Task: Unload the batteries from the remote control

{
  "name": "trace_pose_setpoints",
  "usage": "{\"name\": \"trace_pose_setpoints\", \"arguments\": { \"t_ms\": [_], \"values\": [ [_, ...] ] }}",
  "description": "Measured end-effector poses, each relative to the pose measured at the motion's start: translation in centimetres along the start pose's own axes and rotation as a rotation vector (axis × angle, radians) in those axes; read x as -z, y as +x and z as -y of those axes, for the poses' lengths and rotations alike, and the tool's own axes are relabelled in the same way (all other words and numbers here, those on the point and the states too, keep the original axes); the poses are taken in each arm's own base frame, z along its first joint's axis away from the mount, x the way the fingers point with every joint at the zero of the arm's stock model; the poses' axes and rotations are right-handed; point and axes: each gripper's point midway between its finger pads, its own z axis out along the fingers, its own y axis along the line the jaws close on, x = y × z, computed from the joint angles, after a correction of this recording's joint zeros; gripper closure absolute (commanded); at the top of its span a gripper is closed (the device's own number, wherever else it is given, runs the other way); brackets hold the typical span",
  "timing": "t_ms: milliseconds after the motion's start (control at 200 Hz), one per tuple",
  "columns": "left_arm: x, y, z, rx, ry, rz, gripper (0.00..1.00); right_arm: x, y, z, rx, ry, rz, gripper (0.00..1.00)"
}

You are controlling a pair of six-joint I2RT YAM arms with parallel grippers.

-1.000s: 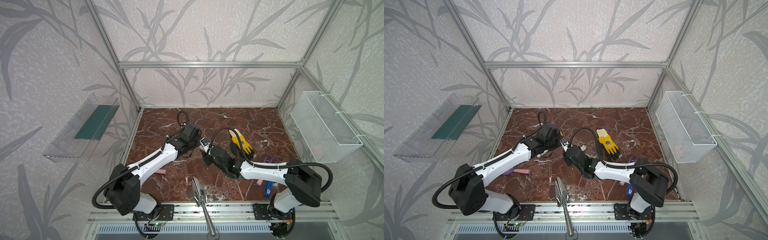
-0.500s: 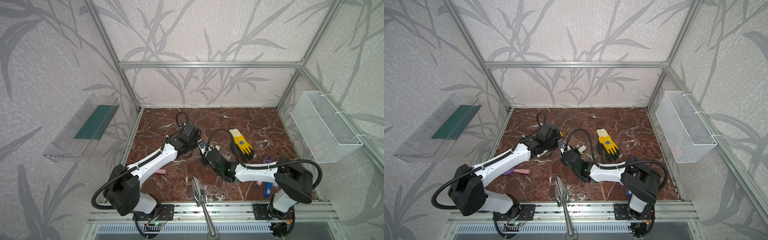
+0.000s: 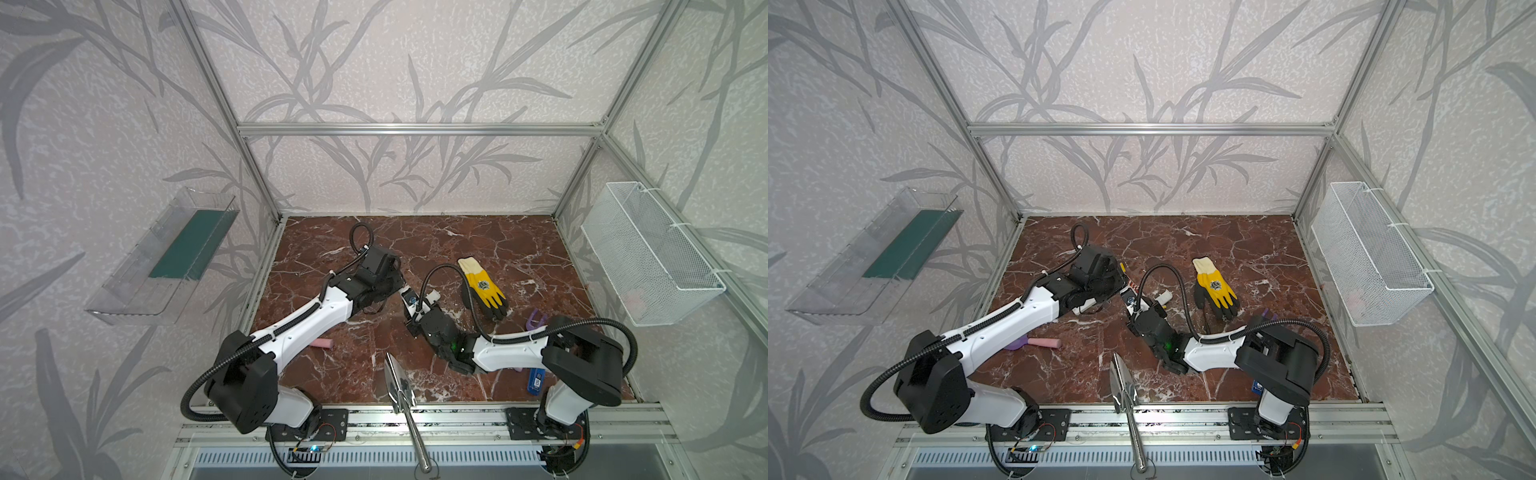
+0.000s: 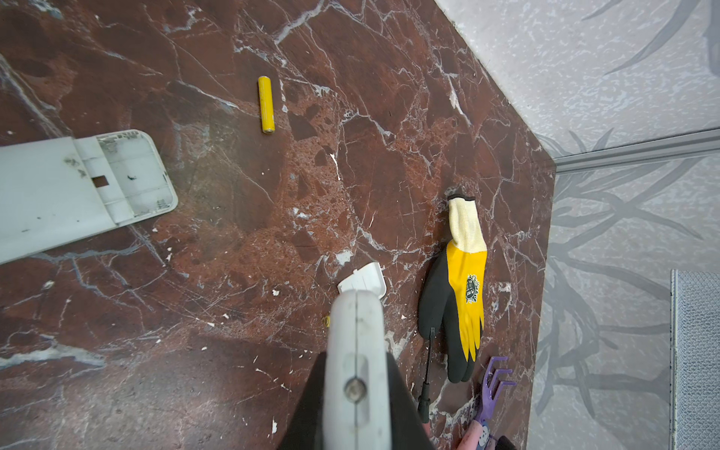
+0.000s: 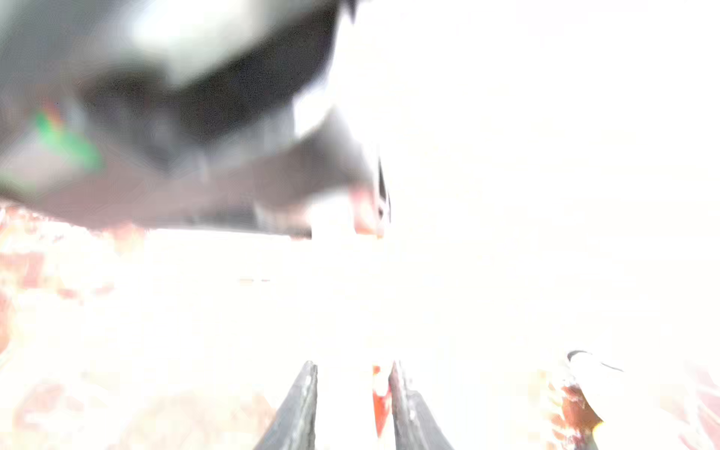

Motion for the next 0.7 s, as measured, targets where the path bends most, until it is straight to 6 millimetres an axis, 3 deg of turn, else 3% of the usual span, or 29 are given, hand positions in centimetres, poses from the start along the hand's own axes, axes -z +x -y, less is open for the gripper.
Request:
{"name": "trace_pose_setpoints", "arguments": {
  "t_ms": [130,430,705],
  "values": [
    [0.0,0.4,0.2,0.000,0.014,-0.026,1.00,0.3,0.9,0.2,0.027,0.000,-0.003,0.67],
    [0.0,0.7,0.7,0.011,0.042,-0.053,1.00,0.4,-0.2,0.4,0.074,0.013,0.050,0.68],
    [0.0,0.5,0.6,0.030,0.038,-0.050,1.00,0.0,-0.1,0.5,0.160,0.038,0.056,0.85]
  ]
}}
